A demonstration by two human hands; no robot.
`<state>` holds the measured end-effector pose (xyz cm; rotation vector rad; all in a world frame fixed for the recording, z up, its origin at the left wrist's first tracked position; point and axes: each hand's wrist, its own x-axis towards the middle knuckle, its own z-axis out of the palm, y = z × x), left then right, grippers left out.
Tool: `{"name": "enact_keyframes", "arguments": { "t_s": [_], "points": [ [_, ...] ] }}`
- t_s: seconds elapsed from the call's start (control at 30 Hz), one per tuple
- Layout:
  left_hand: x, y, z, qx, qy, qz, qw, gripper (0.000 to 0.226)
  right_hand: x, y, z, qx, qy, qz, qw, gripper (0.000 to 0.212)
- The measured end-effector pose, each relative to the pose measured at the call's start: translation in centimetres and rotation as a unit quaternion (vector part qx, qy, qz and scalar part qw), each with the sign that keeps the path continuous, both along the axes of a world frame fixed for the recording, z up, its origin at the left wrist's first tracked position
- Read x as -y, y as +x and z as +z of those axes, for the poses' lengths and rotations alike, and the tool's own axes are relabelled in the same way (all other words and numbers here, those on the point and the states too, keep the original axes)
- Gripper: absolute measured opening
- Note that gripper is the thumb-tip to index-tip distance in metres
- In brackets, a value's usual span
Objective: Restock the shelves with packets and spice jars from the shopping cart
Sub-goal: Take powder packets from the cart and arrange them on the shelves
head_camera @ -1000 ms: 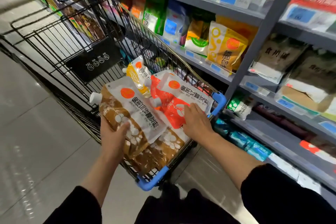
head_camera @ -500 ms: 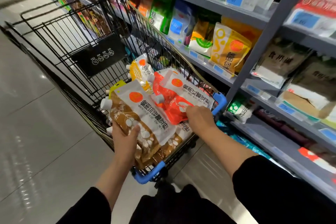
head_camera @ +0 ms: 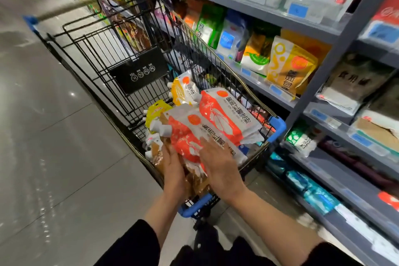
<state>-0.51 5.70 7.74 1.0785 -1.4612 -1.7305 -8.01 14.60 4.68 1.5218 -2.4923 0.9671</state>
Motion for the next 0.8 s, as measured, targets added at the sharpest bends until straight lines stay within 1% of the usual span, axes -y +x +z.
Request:
{"name": "enact_keyframes", "arguments": {
  "t_s": [0.07, 0.1, 0.13, 0.2, 0.27, 0.3, 0.37, 0.43, 0.5, 0.57, 0.63, 0.7, 0.8],
  "points": [
    [0.4, 0.3, -0.2, -0.029, 0.025, -0.016, 0.999, 0.052, 0.1, 0.5, -0.9, 0.032, 0.060, 0.025, 0.997, 0.041],
    [0.4, 0.4, -0.3, -0.032, 0.034, -0.030, 0.998, 0.050, -0.1, 0.5, -0.8, 0.041, 0.088, 0.043, 0.994, 0.045],
    [0.3, 0.3, -0.3, -0.024, 0.025, -0.032, 0.999, 0.047, -0.4, 0.3, -0.4, 0.048, 0.107, 0.064, 0.991, 0.049],
    [0.2, -0.4, -0.7, -0.007, -0.003, -0.011, 1.000, 0.049, -1.0, -0.3, 0.4, 0.086, 0.113, 0.109, 0.984, 0.055],
    [0.2, -0.9, -0.7, -0.002, -0.009, 0.003, 1.000, 0.050, -1.5, -1.1, 1.7, 0.160, 0.076, 0.122, 0.976, 0.052],
    [0.8, -0.9, -0.8, 0.003, 0.000, 0.014, 1.000, 0.051, -1.7, -1.8, 2.3, 0.201, 0.046, 0.094, 0.974, 0.047],
    [2.0, -0.6, -0.4, 0.006, 0.007, 0.019, 1.000, 0.057, -1.8, -3.6, 2.6, 0.256, 0.008, -0.010, 0.967, 0.038],
    [3.9, -0.2, 0.0, 0.009, -0.024, 0.017, 1.000, 0.061, -1.5, -6.1, 1.7, 0.250, 0.034, -0.104, 0.962, 0.037],
    [5.9, 0.3, 0.3, 0.006, -0.051, 0.030, 0.998, 0.060, -0.9, -8.8, 0.2, 0.223, 0.103, -0.166, 0.955, 0.041],
    [7.7, 0.6, 0.6, 0.003, -0.073, 0.046, 0.996, 0.058, 0.0, -11.0, -1.0, 0.208, 0.185, -0.192, 0.941, 0.052],
    [8.6, 0.6, 0.7, 0.010, -0.081, 0.053, 0.995, 0.061, 1.2, -12.5, -1.5, 0.234, 0.237, -0.190, 0.924, 0.064],
    [8.6, 0.7, 0.5, 0.013, -0.077, 0.042, 0.996, 0.063, 2.3, -13.6, -1.6, 0.270, 0.257, -0.181, 0.910, 0.075],
    [7.6, 0.4, 0.0, 0.018, -0.072, 0.002, 0.997, 0.059, 3.1, -15.3, -1.6, 0.315, 0.271, -0.187, 0.890, 0.103]
  ]
}}
